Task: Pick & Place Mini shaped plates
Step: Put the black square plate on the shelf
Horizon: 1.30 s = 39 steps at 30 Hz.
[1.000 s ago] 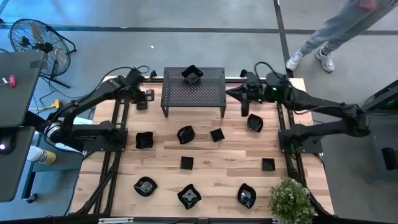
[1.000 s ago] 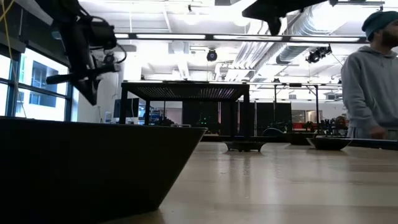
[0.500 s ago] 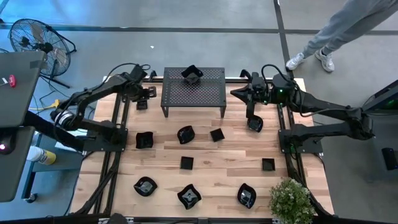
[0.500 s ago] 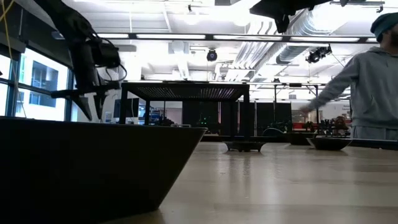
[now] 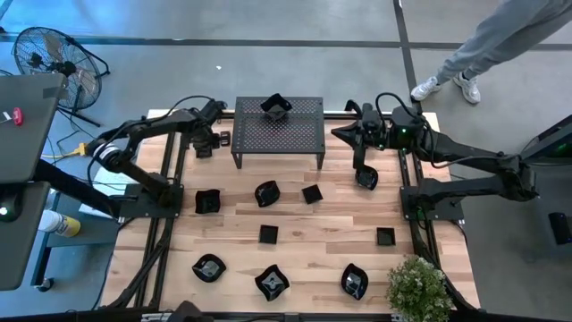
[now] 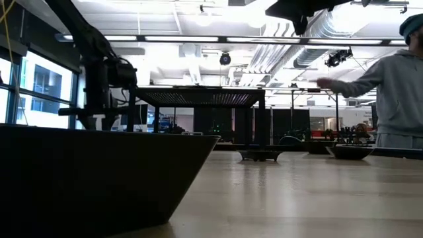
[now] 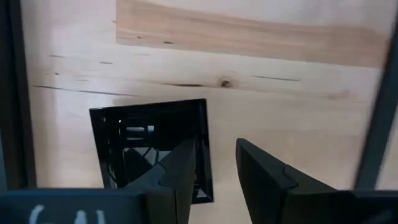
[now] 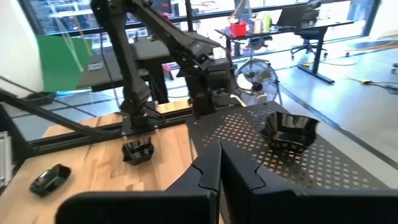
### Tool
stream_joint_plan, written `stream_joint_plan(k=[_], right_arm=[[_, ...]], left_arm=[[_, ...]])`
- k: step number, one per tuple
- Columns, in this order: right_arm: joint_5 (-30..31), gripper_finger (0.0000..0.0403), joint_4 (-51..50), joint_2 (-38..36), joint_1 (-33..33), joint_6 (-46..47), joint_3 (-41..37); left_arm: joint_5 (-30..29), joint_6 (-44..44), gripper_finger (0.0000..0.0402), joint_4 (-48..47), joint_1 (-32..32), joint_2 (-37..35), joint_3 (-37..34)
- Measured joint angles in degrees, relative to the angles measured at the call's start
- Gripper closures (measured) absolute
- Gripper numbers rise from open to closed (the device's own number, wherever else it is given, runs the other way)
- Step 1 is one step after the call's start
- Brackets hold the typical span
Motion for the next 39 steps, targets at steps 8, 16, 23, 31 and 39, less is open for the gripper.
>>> stream_joint_plan(k=[8, 16, 23, 31, 39], right_arm=[[0.9, 0.0403, 0.0, 0.0, 0.0, -0.4, 0.0], [1.2, 0.0403, 0.0, 0.0, 0.0, -0.4, 0.0], [1.3, 0.0403, 0.0, 0.0, 0.0, -0.5, 0.0], [1.5, 0.0402, 0.0, 0.0, 0.0, -1.1, 0.0], [1.5, 0.0402, 0.0, 0.0, 0.0, -1.5, 0.0]], left_arm=[[-0.1, 0.5, 0.0313, 0.5, 0.0, 1.9, 0.0], [-0.1, 1.7, 0.0392, 0.3, 0.0, 1.8, 0.0], [1.2, 3.4, 0.0398, -2.3, 0.0, -1.6, 0.0], [1.4, 9.0, 0.0401, -9.2, -0.1, -13.5, 2.4], [0.8, 21.0, 0.0401, -16.4, -3.9, -23.3, 11.9]])
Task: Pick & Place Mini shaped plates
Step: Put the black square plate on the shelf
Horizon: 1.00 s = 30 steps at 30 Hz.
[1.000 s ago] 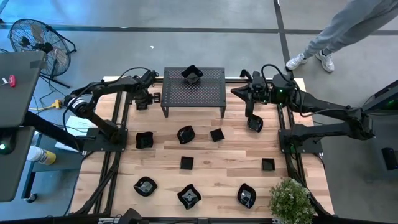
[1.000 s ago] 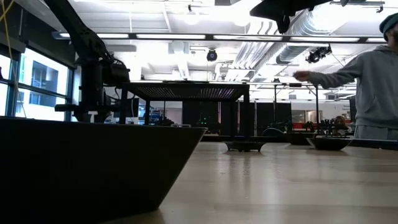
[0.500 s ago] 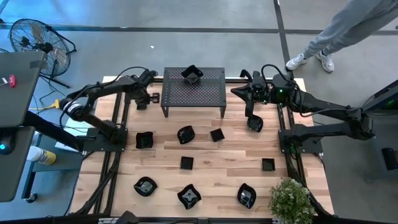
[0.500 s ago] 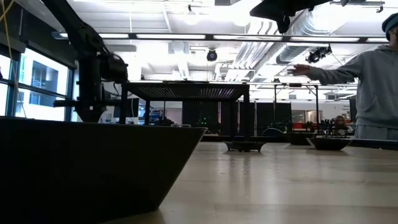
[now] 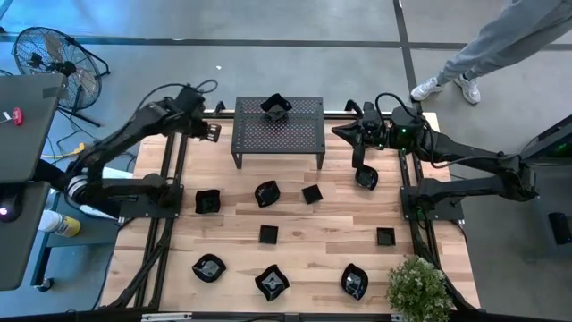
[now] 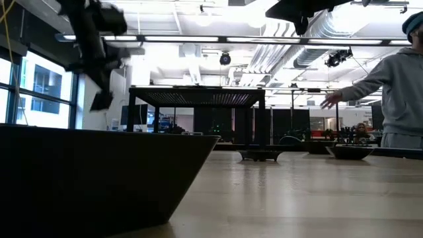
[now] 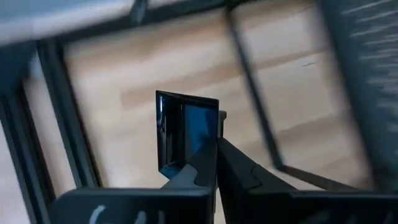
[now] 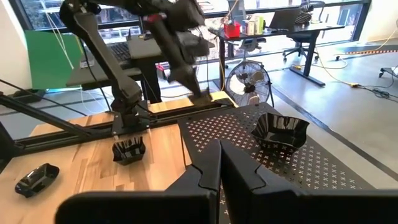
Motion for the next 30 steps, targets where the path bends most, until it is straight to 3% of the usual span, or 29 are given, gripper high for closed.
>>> stream_joint_plan(k=[8, 16, 21, 30], right_arm=[[1.5, 0.0402, 0.0, 0.0, 0.0, -0.9, 0.0], [1.5, 0.0402, 0.0, 0.0, 0.0, -0.9, 0.0], [1.5, 0.0402, 0.0, 0.0, 0.0, -0.9, 0.0], [1.2, 0.0402, 0.0, 0.0, 0.0, -1.1, 0.0]], left_arm=[[-1.3, 18.7, 0.0401, 1.1, -16.0, -0.5, 12.9], [-17.1, 30.6, 0.0401, 1.7, -32.3, 5.7, 16.4], [-22.6, 33.6, 0.0401, 3.3, -36.2, 12.0, 16.3], [-23.7, 36.8, 0.0401, 7.1, -36.6, 18.8, 16.3]])
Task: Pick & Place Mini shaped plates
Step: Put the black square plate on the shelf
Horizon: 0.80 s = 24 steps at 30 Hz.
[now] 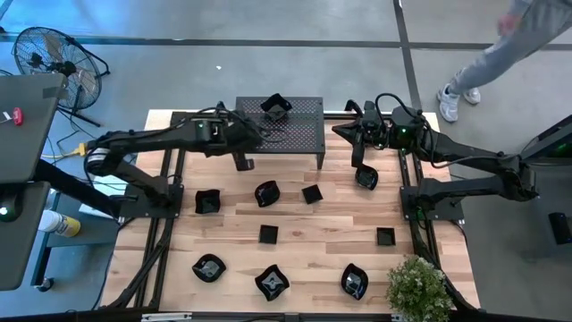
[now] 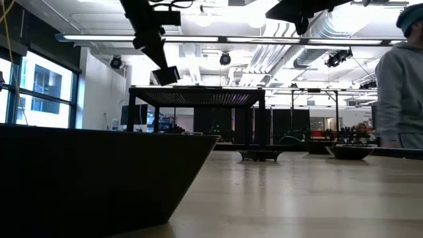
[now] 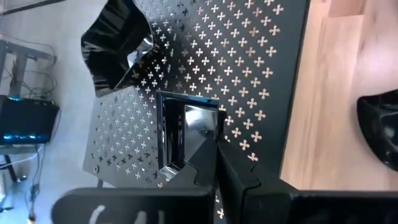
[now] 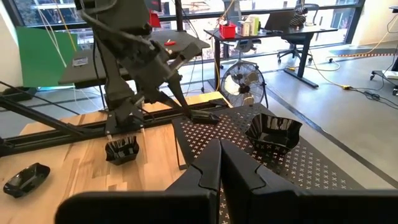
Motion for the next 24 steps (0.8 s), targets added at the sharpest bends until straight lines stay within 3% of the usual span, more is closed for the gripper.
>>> stream_joint_plan(k=[16, 24], right_arm=[[0.0, 0.0402, 0.0, 0.0, 0.0, -0.4, 0.0], [0.0, 0.0402, 0.2, 0.0, 0.0, -0.4, 0.0]], left_arm=[[-0.4, 0.7, 0.0398, -1.1, 0.0, 3.1, 0.0], [-0.2, -0.3, 0.0339, -1.1, 0.0, 3.1, 0.0]])
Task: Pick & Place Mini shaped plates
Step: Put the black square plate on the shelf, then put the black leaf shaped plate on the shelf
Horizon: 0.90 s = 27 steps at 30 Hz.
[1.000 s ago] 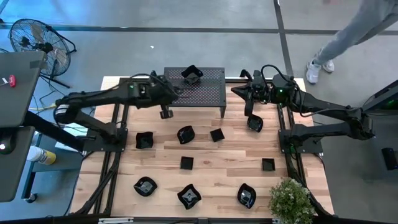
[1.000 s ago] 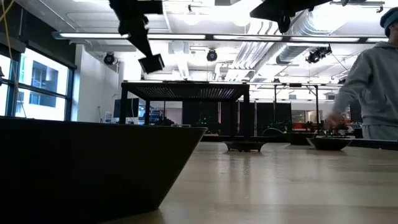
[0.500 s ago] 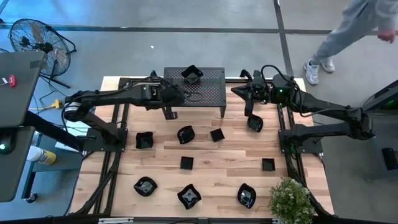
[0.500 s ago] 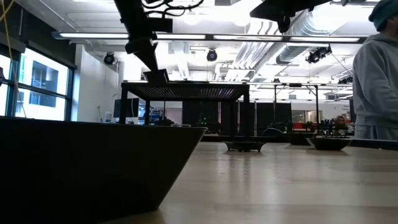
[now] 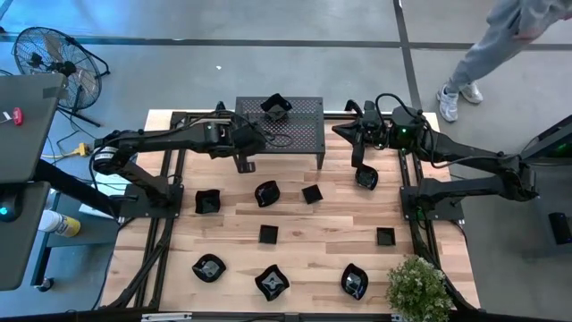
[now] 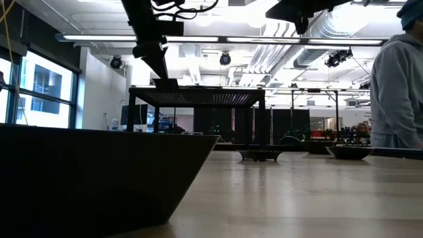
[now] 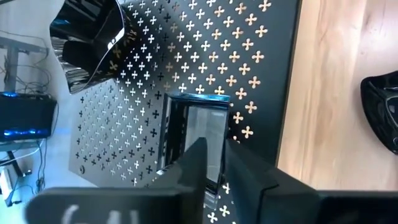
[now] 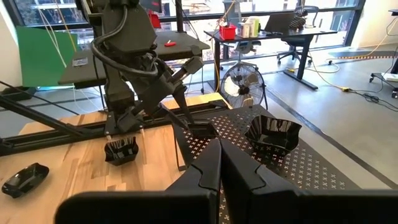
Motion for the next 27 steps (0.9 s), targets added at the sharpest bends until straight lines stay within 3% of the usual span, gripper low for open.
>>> stream_joint_plan(k=[5, 16, 19, 24, 27], right_arm=[[0.0, 0.0402, 0.0, 0.0, 0.0, 0.0, 0.0], [0.0, 0.0402, 0.2, 0.0, 0.0, 0.0, 0.0], [0.1, 0.0402, 0.2, 0.0, 0.0, 0.3, 0.0], [0.5, 0.0402, 0.2, 0.0, 0.0, 2.9, 0.0], [0.5, 0.0402, 0.2, 0.0, 0.0, 4.4, 0.0]], left_arm=[[0.0, -0.5, 0.0305, 0.0, 0.0, -0.5, 0.0], [4.3, -4.2, 0.0304, 0.4, 0.3, -6.1, 0.0], [11.0, -8.8, 0.0321, 0.5, 2.5, -9.6, 0.0], [20.4, -14.4, 0.0389, 0.8, 5.9, -16.0, 0.0], [22.8, -15.5, 0.0391, 1.5, 7.3, -19.3, 0.0]])
